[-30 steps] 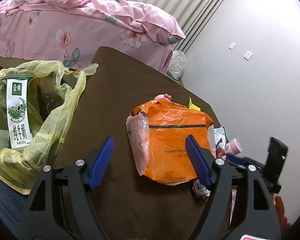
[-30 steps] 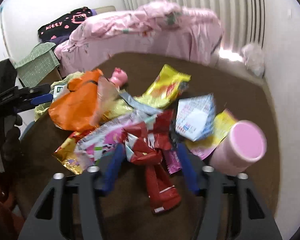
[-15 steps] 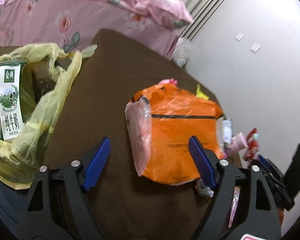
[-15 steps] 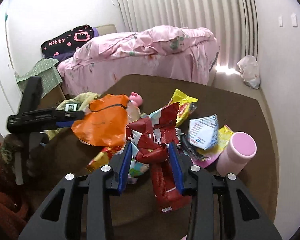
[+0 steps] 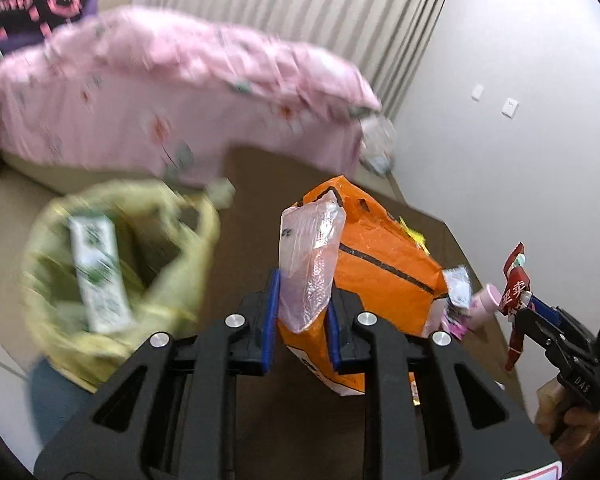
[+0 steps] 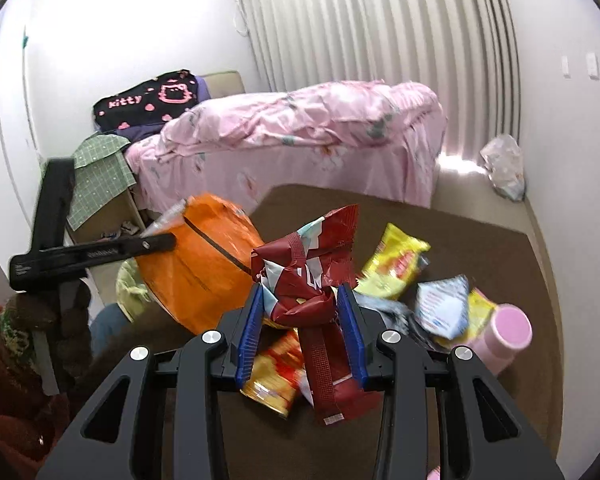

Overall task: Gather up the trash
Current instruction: 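Carry the orange bag and red wrapper with both grippers over the yellow bag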

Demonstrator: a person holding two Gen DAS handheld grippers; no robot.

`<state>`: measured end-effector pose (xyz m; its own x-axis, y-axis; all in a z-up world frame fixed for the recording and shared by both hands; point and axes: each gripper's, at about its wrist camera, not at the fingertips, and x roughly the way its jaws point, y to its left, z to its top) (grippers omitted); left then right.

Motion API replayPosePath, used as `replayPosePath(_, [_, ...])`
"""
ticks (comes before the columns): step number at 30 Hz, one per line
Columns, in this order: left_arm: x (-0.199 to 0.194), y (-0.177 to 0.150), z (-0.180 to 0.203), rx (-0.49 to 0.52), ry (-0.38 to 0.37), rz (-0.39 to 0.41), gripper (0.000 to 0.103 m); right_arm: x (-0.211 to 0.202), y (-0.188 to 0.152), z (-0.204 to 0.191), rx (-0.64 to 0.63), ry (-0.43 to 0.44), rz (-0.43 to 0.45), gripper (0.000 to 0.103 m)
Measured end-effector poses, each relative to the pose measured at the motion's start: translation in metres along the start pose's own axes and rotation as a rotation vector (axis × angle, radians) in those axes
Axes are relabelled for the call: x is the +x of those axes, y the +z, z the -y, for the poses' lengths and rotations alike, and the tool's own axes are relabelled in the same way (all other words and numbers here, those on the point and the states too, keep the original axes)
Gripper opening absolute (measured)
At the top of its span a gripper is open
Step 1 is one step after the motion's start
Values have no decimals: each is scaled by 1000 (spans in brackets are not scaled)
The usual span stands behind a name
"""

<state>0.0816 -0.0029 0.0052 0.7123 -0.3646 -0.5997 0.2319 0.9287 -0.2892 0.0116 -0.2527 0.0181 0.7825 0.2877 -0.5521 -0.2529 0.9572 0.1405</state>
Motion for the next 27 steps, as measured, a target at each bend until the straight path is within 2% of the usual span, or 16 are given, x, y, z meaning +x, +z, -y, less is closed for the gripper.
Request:
replayPosePath(3, [-26, 3, -6, 51, 71, 76, 19, 1, 7, -20, -40, 15, 13, 36])
replayPosePath(5, [-37, 4, -13, 58, 93, 102, 19, 4, 10, -33, -72, 22, 13, 36])
replayPosePath(13, [-56, 11, -54, 13, 179, 166, 19, 15, 20, -64, -123, 39, 3, 36])
replayPosePath(15, [-61, 18, -69, -4, 254, 199, 19, 18, 24, -65, -115, 54, 8, 36])
replayPosePath(18, [-69, 25, -89, -10, 417, 267, 19, 23, 33, -70, -109, 77, 25, 36])
replayPosePath(20, [-70, 27, -102, -21, 488, 282, 19, 28, 39, -72, -95, 92, 33, 36])
replayPosePath(23, [-59, 26, -116, -17, 578, 264, 19, 37, 42, -71, -68, 115, 28, 36])
replayPosePath(27, [-35, 15, -120, 83, 717, 218, 19, 49, 41, -70, -47, 141, 4, 36])
